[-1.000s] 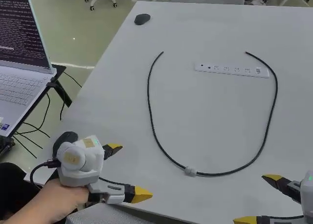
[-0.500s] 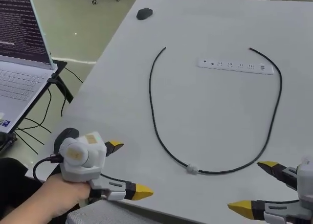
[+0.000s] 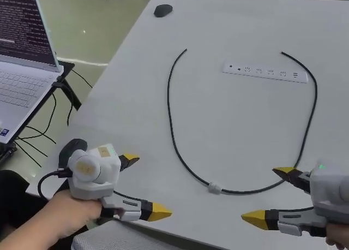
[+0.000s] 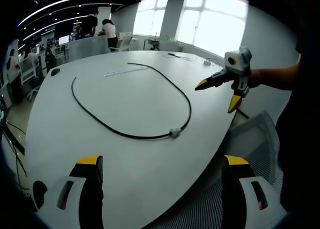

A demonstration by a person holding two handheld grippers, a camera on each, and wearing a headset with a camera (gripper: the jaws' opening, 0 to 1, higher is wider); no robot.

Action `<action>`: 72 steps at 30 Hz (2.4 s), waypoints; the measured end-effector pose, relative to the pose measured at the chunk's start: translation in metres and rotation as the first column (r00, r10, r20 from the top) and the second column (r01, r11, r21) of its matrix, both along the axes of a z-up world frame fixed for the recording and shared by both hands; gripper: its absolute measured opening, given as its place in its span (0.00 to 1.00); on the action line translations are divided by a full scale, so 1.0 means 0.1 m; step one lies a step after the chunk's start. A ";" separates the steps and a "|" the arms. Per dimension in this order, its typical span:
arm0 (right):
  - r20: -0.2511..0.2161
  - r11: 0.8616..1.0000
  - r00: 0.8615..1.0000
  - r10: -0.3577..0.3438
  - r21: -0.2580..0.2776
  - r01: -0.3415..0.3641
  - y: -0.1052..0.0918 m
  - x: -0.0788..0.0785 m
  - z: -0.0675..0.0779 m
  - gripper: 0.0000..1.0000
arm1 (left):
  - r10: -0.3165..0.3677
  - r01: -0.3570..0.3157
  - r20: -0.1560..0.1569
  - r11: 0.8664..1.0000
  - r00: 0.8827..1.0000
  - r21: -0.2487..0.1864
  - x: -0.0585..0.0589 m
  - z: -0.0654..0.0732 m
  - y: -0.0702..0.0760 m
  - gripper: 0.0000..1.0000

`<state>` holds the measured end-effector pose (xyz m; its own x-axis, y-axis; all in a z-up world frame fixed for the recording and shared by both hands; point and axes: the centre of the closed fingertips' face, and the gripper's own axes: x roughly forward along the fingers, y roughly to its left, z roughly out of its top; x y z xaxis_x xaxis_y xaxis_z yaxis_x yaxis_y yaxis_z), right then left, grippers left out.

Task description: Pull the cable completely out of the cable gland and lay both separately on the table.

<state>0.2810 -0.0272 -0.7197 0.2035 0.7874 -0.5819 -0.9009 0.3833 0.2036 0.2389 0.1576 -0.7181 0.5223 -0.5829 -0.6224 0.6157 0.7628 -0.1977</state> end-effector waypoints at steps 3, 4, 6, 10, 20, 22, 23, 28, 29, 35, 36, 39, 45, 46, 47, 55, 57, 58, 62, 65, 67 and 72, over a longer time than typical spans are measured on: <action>0.002 1.000 1.000 0.013 -0.015 -0.013 0.05 0.03 -0.02 0.89 | -0.006 0.006 -0.001 1.000 1.000 0.000 0.02 -0.03 0.01 0.99; 0.003 1.000 1.000 0.018 -0.024 -0.018 0.06 0.04 -0.03 0.88 | -0.007 0.007 0.000 1.000 1.000 -0.001 0.03 -0.04 0.02 0.99; 0.004 0.999 1.000 0.030 -0.038 -0.029 0.09 0.04 -0.05 0.87 | -0.006 0.006 0.000 1.000 1.000 -0.004 0.04 -0.06 0.04 0.99; -0.001 0.997 0.999 0.048 -0.054 -0.048 0.17 0.04 -0.08 0.83 | -0.009 0.009 -0.008 1.000 1.000 -0.008 0.04 -0.10 0.08 0.99; -0.026 0.989 0.996 0.081 -0.121 -0.083 0.35 0.15 -0.26 0.71 | -0.009 0.008 -0.020 1.000 1.000 -0.017 0.05 -0.12 0.12 0.99; -0.037 0.987 0.995 0.088 -0.134 -0.093 0.40 0.15 -0.28 0.69 | -0.008 0.007 -0.022 1.000 1.000 -0.017 0.05 -0.12 0.12 0.98; -0.038 0.985 0.995 0.093 -0.140 -0.098 0.43 0.16 -0.30 0.68 | -0.009 0.008 -0.023 1.000 1.000 -0.015 0.05 -0.12 0.12 0.98; -0.050 0.977 0.993 0.107 -0.179 -0.115 0.50 0.17 -0.41 0.64 | -0.014 0.014 -0.031 1.000 0.999 -0.017 0.04 -0.14 0.13 0.98; -0.052 0.974 0.992 0.117 -0.189 -0.125 0.51 0.16 -0.43 0.63 | -0.014 0.014 -0.033 1.000 0.999 -0.020 0.03 -0.14 0.12 0.98; -0.073 0.959 0.988 0.138 -0.241 -0.152 0.51 0.16 -0.59 0.57 | -0.024 0.023 -0.040 0.999 0.999 -0.029 0.01 -0.16 0.09 0.98; -0.075 0.955 0.986 0.147 -0.250 -0.161 0.51 0.16 -0.62 0.56 | -0.022 0.021 -0.039 0.999 0.999 -0.031 0.00 -0.15 0.08 0.98; -0.066 0.940 0.982 0.179 -0.283 -0.191 0.51 0.14 -0.69 0.53 | -0.027 0.026 -0.041 0.999 0.999 -0.033 0.00 -0.16 0.05 0.98; -0.075 0.926 0.976 0.206 -0.308 -0.219 0.57 0.11 -0.75 0.46 | -0.033 0.031 -0.042 0.999 0.999 -0.037 0.00 -0.15 0.03 0.98; -0.075 0.924 0.975 0.209 -0.312 -0.222 0.58 0.11 -0.76 0.46 | -0.030 0.029 -0.040 0.999 0.999 -0.039 0.00 -0.14 0.03 0.98; -0.080 0.922 0.975 0.210 -0.315 -0.224 0.59 0.10 -0.77 0.44 | -0.029 0.028 -0.041 0.999 0.999 -0.041 -0.01 -0.14 0.03 0.98; -0.113 0.909 0.970 0.215 -0.340 -0.242 0.63 0.06 -0.90 0.34 | -0.046 0.044 -0.053 0.998 0.998 -0.034 -0.06 -0.18 0.09 0.97; -0.116 0.908 0.969 0.217 -0.342 -0.244 0.64 0.07 -0.91 0.32 | -0.048 0.046 -0.058 0.998 0.997 -0.033 -0.07 -0.19 0.10 0.97; -0.120 0.905 0.969 0.218 -0.346 -0.247 0.64 0.07 -0.92 0.31 | -0.048 0.046 -0.060 0.998 0.997 -0.033 -0.08 -0.20 0.11 0.96; -0.134 0.902 0.968 0.213 -0.352 -0.248 0.65 0.06 -0.95 0.23 | -0.053 0.051 -0.066 0.998 0.996 -0.039 -0.10 -0.20 0.12 0.96; -0.140 0.899 0.966 0.218 -0.358 -0.254 0.67 0.05 -0.97 0.21 | -0.060 0.057 -0.066 0.998 0.996 -0.040 -0.11 -0.19 0.11 0.96; -0.143 0.896 0.964 0.223 -0.360 -0.261 0.67 0.05 -0.98 0.18 | -0.059 0.057 -0.065 0.998 0.996 -0.041 -0.12 -0.20 0.13 0.95; -0.156 0.891 0.960 0.233 -0.361 -0.275 0.66 0.06 -1.00 0.09 | -0.051 0.048 -0.060 0.998 0.997 -0.049 -0.11 -0.18 0.16 0.94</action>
<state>0.2866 0.0392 -0.8196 -0.0531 0.5224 -0.8511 -0.9590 0.2108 0.1893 0.2275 0.1741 -0.7364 0.4544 -0.6364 -0.6233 0.6379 0.7208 -0.2710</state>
